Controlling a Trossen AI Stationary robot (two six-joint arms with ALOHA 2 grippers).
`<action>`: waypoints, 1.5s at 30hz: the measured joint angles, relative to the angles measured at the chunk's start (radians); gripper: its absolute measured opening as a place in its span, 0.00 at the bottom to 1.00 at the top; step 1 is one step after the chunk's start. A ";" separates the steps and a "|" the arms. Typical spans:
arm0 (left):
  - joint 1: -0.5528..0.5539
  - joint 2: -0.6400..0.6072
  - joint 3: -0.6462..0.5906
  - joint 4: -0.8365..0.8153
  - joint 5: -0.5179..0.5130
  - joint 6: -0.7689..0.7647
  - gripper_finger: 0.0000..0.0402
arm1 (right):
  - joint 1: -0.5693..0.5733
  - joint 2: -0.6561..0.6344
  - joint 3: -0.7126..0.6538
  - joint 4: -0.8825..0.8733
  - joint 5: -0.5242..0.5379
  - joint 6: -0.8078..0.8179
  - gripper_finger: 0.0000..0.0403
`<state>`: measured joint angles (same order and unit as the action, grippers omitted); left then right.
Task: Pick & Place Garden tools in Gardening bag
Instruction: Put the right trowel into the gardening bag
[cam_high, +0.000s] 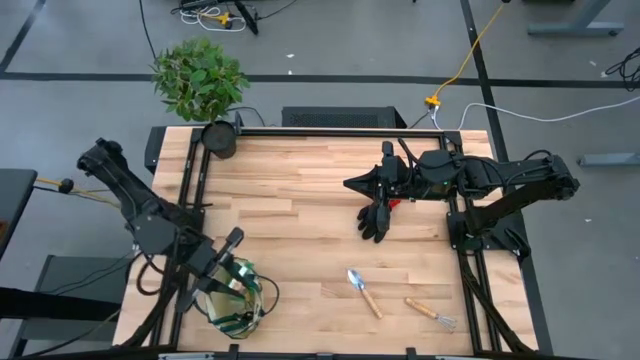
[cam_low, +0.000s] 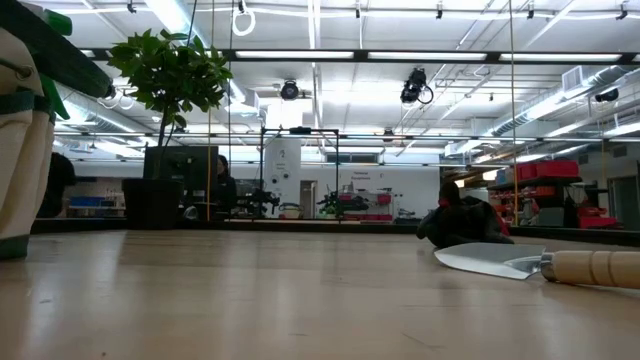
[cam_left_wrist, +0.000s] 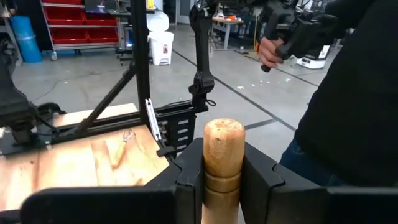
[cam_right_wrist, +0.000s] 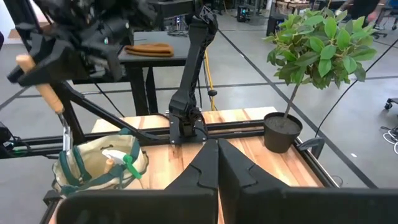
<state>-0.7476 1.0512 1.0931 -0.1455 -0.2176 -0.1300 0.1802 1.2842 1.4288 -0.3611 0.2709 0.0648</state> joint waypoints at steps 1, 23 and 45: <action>-0.004 0.000 -0.021 0.027 0.000 -0.007 0.18 | 0.000 0.000 0.000 0.000 0.000 -0.002 0.00; -0.101 -0.072 -0.418 0.386 -0.017 0.011 0.18 | 0.000 0.004 -0.001 -0.023 -0.001 -0.022 0.00; -0.101 -0.077 -0.641 0.607 -0.006 -0.046 0.25 | 0.000 0.003 -0.001 -0.016 0.000 -0.022 0.00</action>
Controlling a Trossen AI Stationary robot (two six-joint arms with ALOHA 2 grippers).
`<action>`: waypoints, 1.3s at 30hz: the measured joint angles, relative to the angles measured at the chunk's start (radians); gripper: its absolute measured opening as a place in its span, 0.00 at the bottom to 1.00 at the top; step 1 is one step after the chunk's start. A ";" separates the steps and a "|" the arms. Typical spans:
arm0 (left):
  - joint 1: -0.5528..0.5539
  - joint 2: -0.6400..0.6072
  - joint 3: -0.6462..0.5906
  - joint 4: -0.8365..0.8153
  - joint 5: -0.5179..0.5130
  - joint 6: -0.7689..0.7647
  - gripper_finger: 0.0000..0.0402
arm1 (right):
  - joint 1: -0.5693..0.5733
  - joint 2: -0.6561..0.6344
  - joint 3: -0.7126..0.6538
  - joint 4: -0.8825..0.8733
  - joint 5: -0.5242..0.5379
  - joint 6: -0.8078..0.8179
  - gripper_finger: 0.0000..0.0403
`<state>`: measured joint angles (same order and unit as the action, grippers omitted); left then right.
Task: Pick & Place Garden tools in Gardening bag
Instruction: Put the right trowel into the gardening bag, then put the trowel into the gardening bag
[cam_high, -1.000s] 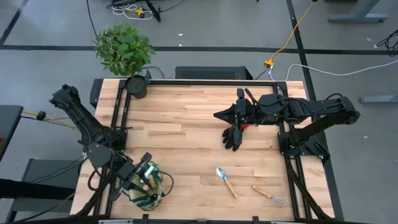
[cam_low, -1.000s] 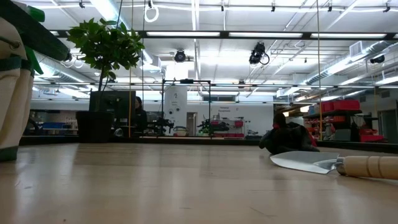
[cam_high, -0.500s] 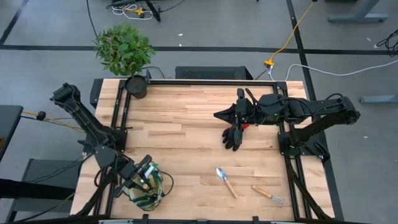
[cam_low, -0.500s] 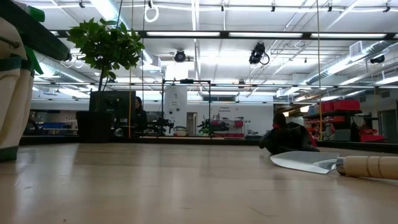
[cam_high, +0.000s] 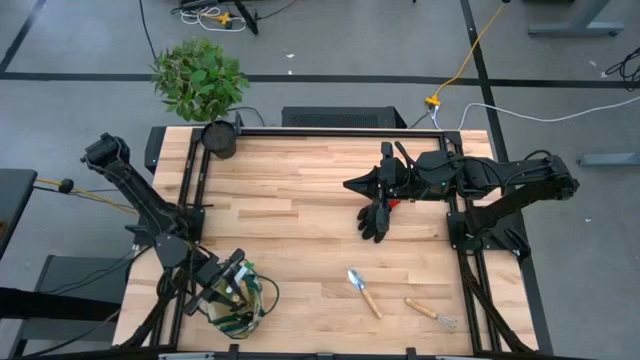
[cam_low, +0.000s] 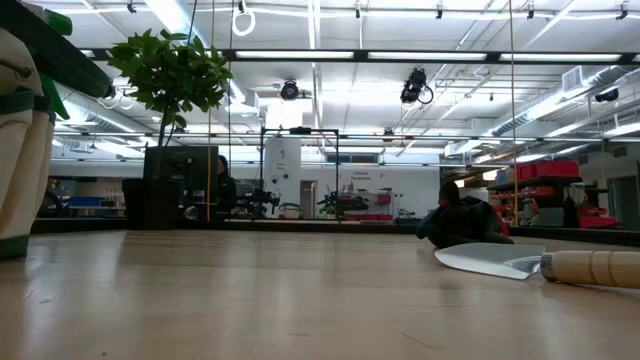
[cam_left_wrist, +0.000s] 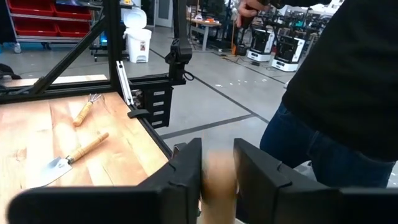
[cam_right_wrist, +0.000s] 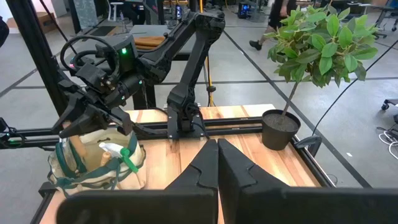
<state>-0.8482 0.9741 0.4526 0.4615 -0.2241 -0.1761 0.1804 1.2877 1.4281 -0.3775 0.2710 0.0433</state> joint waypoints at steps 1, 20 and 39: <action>0.000 0.000 0.000 -0.001 0.000 0.002 0.26 | 0.000 0.000 0.000 0.000 0.000 0.000 0.00; 0.034 0.001 0.000 -0.018 0.000 0.004 0.41 | 0.000 0.000 0.000 0.003 0.002 -0.015 0.00; 0.165 -0.086 0.000 -0.018 0.038 -0.205 0.12 | 0.000 0.000 0.000 0.003 -0.002 -0.004 0.00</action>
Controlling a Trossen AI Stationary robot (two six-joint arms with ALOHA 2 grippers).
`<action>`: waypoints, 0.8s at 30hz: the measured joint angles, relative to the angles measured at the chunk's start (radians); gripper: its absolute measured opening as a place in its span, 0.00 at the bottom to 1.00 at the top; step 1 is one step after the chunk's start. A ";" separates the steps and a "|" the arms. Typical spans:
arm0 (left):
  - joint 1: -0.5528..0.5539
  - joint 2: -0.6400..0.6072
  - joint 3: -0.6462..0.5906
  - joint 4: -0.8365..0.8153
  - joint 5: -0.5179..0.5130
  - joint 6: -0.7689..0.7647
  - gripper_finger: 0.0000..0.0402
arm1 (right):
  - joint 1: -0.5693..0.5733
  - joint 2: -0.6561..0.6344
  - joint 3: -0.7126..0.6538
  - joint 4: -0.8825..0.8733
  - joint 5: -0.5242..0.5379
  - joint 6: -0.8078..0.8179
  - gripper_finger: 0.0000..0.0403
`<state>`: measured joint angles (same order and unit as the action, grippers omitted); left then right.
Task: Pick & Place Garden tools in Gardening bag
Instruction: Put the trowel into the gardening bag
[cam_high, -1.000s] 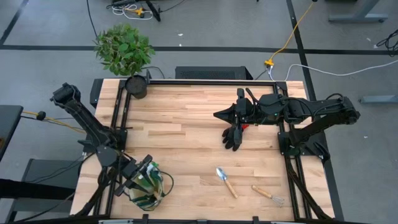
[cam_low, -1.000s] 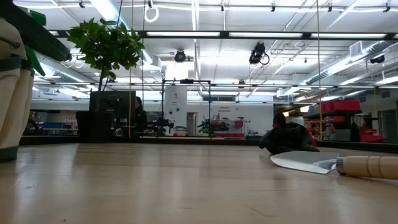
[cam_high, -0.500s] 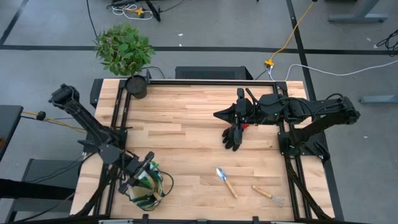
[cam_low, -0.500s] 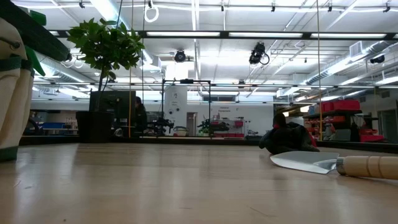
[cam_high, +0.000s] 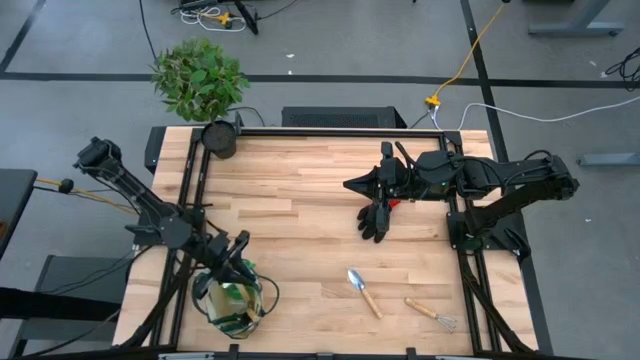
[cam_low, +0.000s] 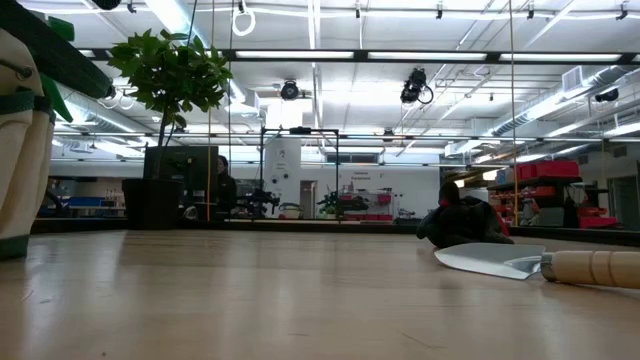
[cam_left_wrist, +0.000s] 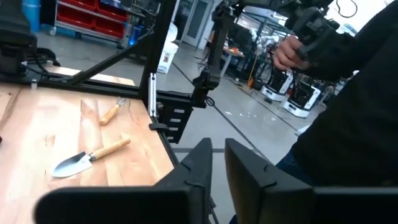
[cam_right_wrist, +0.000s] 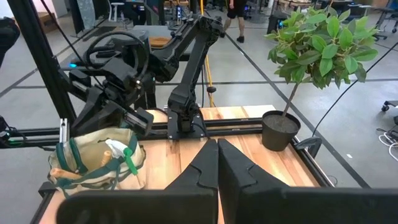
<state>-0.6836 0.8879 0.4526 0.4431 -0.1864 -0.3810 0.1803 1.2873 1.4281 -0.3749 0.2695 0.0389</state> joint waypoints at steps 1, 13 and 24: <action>0.005 0.000 0.000 -0.001 0.001 -0.004 0.10 | 0.000 0.000 0.000 0.000 0.000 -0.004 0.00; 0.045 0.000 0.000 0.000 0.000 -0.027 0.01 | 0.000 0.000 0.000 -0.001 0.000 -0.051 0.00; 0.132 0.001 0.040 -0.024 0.000 -0.002 0.01 | 0.000 -0.034 0.000 -0.039 -0.001 -0.051 0.00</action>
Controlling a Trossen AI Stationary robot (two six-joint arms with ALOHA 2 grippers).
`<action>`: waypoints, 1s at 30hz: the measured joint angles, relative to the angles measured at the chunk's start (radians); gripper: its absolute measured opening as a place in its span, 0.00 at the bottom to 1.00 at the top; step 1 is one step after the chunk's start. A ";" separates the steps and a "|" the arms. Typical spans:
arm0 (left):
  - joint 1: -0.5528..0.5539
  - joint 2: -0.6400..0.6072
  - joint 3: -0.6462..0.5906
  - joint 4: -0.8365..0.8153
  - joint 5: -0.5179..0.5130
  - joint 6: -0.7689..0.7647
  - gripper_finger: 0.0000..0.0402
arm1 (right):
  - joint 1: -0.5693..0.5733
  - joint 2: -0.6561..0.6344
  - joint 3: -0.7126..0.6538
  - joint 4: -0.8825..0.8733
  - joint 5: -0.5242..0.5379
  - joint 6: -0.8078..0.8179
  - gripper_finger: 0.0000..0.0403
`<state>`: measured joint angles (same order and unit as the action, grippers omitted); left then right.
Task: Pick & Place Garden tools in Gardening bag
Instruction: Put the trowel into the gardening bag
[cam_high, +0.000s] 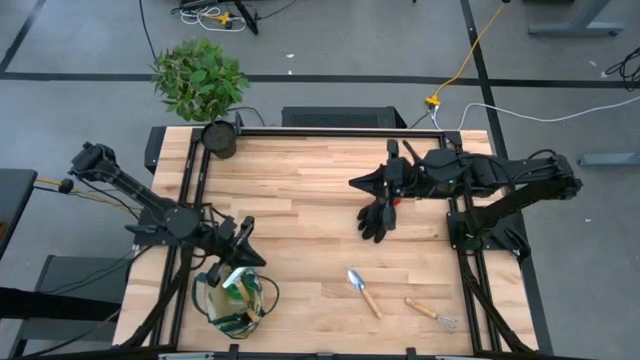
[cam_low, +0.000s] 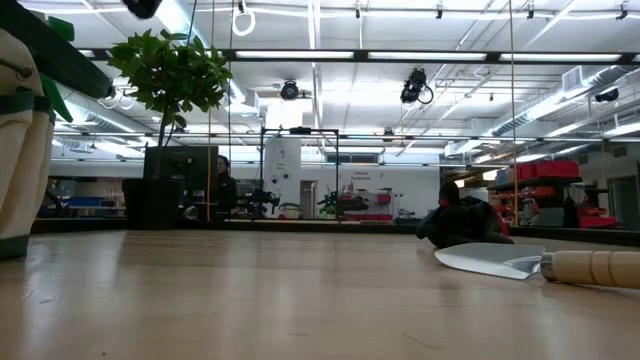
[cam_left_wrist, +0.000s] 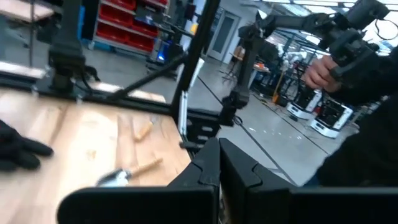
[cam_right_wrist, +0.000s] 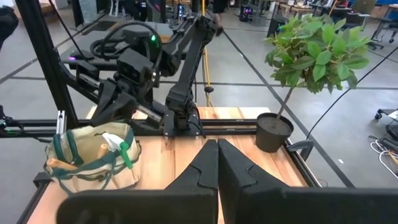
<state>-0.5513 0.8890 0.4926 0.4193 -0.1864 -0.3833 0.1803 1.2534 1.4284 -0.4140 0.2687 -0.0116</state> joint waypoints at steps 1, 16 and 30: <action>0.009 0.000 0.021 -0.023 0.000 0.015 0.01 | 0.000 -0.009 0.000 -0.006 0.000 0.000 0.00; 0.191 0.000 0.424 -0.651 0.049 0.118 0.01 | 0.001 -0.110 0.001 -0.180 -0.079 0.000 0.00; 0.304 0.000 0.549 -0.832 0.057 0.197 0.01 | 0.109 -0.110 0.001 -0.325 -0.080 -0.008 0.00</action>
<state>-0.2469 0.8890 1.0416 -0.4124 -0.1298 -0.1860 0.2896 1.1431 1.4292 -0.7387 0.1886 -0.0200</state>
